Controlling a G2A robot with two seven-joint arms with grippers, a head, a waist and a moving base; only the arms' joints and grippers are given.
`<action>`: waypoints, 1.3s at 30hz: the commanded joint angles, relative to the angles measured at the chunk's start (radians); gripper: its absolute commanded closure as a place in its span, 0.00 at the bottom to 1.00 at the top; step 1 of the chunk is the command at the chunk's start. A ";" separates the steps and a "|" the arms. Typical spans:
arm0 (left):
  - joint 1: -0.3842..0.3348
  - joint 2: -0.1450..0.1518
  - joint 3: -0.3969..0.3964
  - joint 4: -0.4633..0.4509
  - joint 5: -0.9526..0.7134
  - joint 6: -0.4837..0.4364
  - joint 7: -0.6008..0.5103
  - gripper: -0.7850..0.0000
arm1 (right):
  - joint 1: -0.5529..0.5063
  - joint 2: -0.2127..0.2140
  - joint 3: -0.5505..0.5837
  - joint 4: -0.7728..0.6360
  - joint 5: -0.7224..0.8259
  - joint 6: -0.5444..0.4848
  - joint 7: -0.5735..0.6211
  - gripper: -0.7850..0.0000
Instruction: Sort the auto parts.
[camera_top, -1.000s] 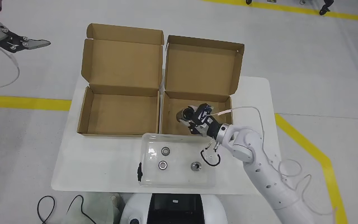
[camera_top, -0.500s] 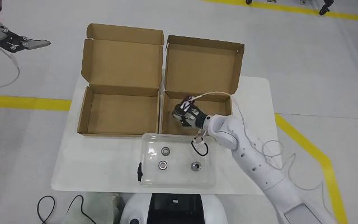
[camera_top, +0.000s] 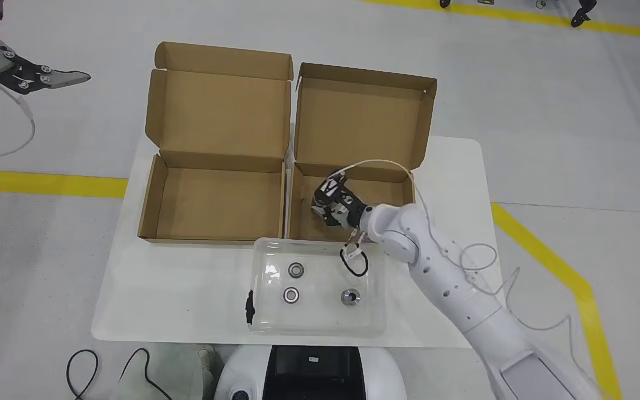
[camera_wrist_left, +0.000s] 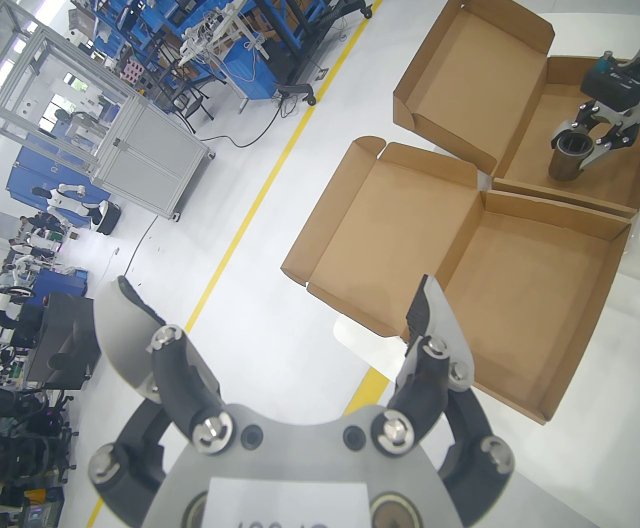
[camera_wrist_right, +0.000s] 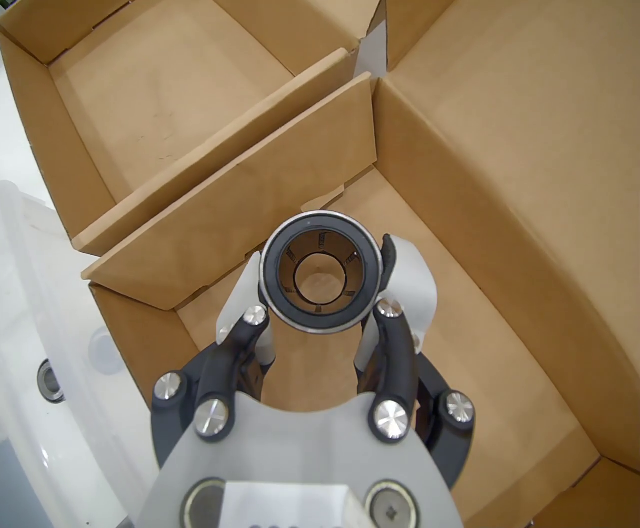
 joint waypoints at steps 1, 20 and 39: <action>0.000 0.000 0.000 0.000 0.000 0.000 0.000 0.00 | 0.003 -0.002 -0.002 0.001 -0.003 0.004 0.011 0.85; 0.000 0.000 0.000 0.000 0.000 0.000 0.000 0.00 | -0.005 -0.013 0.004 0.026 -0.025 0.021 0.018 0.52; 0.000 0.000 0.000 0.000 0.000 0.000 0.000 0.00 | -0.125 0.034 0.102 -0.279 -0.143 -0.057 0.043 0.30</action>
